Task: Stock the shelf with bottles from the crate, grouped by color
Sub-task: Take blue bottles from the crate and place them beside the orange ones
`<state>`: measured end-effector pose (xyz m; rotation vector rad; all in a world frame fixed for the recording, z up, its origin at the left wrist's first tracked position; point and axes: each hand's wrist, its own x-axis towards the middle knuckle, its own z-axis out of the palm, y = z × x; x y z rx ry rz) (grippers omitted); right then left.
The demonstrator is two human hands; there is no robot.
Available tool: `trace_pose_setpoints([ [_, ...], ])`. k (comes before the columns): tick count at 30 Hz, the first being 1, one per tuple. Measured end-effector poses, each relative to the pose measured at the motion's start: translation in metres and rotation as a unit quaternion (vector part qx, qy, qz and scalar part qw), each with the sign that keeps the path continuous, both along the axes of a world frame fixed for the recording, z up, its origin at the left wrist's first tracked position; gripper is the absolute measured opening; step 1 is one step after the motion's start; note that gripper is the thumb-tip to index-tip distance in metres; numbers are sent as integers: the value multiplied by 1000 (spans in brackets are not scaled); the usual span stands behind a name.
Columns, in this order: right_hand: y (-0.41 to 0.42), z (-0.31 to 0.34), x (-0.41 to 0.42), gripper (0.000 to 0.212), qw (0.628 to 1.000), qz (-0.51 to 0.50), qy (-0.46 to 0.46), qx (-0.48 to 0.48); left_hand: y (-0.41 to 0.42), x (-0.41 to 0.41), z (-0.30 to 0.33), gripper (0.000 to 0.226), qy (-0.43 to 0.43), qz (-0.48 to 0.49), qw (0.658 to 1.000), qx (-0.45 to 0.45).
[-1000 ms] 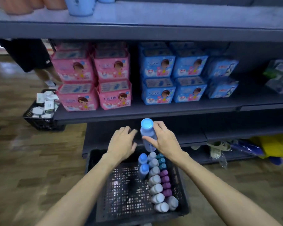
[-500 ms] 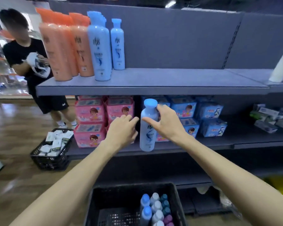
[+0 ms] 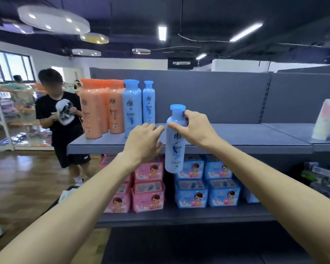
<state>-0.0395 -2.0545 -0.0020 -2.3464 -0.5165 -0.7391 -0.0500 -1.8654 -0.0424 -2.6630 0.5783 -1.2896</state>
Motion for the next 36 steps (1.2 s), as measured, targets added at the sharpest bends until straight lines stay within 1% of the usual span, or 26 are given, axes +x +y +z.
trace_pose_setpoints([
  [6, 8, 54, 2, 39, 1000, 3, -13, 8, 3, 5, 38, 31, -26, 4, 1000, -3],
  [10, 17, 72, 16, 45, 1000, -5, -14, 3, 6, 11, 48, 31, -21, 15, 1000, -14],
  [15, 28, 73, 38, 50, 1000, -12, -7, 12, 12, 19, 51, 34, 2, 31, 999, -18],
  [19, 36, 66, 54, 48, 1000, -26, 0, 18, 14, 27, 46, 37, 26, 39, 999, -18],
  [22, 39, 62, 60, 52, 999, -32, 2, 25, 16, 31, 39, 37, 31, 38, 999, -20],
  [25, 37, 56, 60, 55, 999, -32, 16, 4, 16, 33, 30, 38, 34, 34, 999, -13],
  [26, 35, 53, 58, 60, 999, -25, 30, -11, 16, 33, 27, 37, 34, 35, 999, -10],
  [28, 30, 41, 52, 81, 996, 3, 80, -27, 16, 34, 23, 35, 35, 38, 999, -6],
  [29, 27, 31, 50, 85, 994, 14, 104, -24, 16, 34, 21, 35, 37, 38, 999, -4],
  [32, 18, -5, 50, 67, 987, 37, 153, -25, 16, 38, 17, 40, 43, 29, 999, -6],
  [34, 18, -24, 51, 64, 986, 43, 162, -26, 15, 41, 17, 39, 46, 27, 999, -13],
  [36, 21, -33, 54, 63, 988, 37, 147, -31, 14, 44, 17, 36, 50, 30, 998, -18],
])
